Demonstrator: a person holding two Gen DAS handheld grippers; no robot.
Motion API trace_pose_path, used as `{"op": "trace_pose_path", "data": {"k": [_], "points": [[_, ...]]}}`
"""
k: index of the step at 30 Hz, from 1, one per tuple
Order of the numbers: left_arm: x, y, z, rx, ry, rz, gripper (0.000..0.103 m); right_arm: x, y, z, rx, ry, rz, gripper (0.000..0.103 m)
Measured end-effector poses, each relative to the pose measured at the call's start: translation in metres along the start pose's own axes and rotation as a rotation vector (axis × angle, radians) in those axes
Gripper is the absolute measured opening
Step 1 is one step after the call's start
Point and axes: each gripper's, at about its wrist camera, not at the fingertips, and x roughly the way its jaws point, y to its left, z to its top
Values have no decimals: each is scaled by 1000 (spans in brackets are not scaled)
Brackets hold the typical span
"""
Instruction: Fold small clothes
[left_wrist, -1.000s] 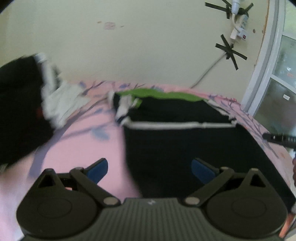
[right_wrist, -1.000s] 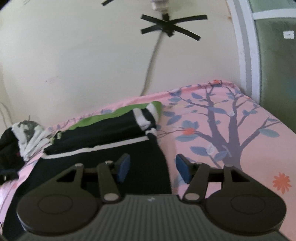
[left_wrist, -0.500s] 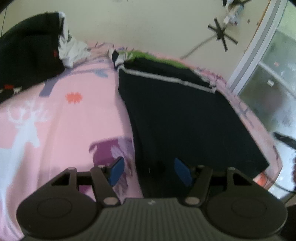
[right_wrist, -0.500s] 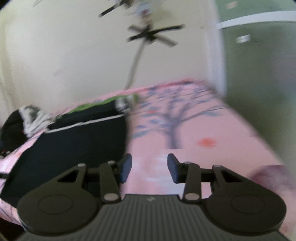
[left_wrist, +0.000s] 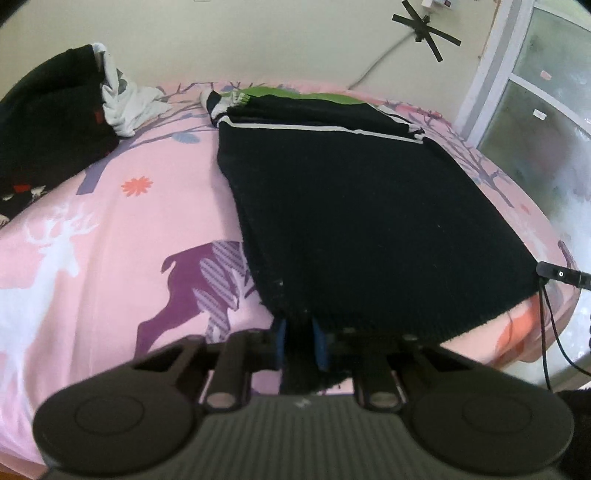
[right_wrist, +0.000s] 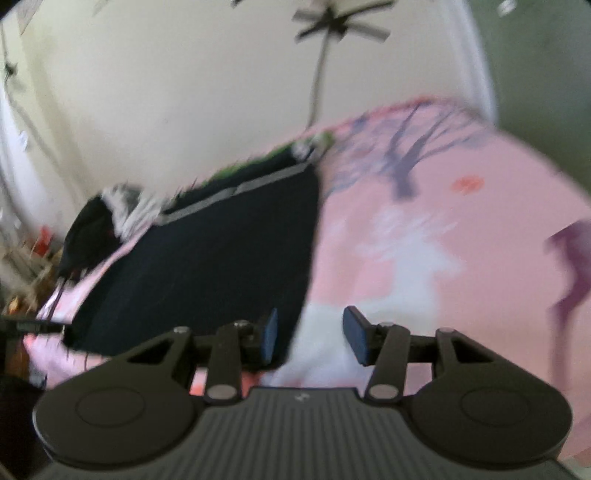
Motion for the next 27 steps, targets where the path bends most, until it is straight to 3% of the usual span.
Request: {"op": "trace_pose_path", "data": {"k": [1,2,6,11,13,16,17,18,19,20,21,22,23,27], "points": [[-2,3,0,-21,-1,-14,11,1,7,-3,-33,-3,23,14],[-4,8,2,-49,-3,-37,10,5,11,-2,-51,33,53,7],[-12,37,17,-197,-31,-174,10,3,13,13,-36,17,93,4],[-11,73,66,-365,-131,-320,10,3,8,75,3,-125,165,4],[-1,82,94,-391,-160,-336,10,21,8,110,2,-162,177,4],[27,90,148,-422,-195,-290,11,65,12,159,-13,-180,168,3],[40,93,164,-434,-206,-262,16,86,12,176,-4,-177,157,4],[53,93,176,-435,-210,-221,23,106,12,190,9,-175,135,5],[66,93,185,-440,-202,-159,43,128,11,201,17,-176,100,13],[76,94,188,-467,-192,-110,56,147,8,206,17,-169,58,28],[80,95,185,-489,-188,-108,57,162,7,208,18,-142,17,52],[85,97,179,-492,-182,-150,58,170,4,207,23,-121,-21,61],[89,98,174,-485,-172,-176,61,169,2,202,20,-120,-3,61],[105,91,160,-435,-114,-110,61,165,-6,173,0,-82,18,61]]}}
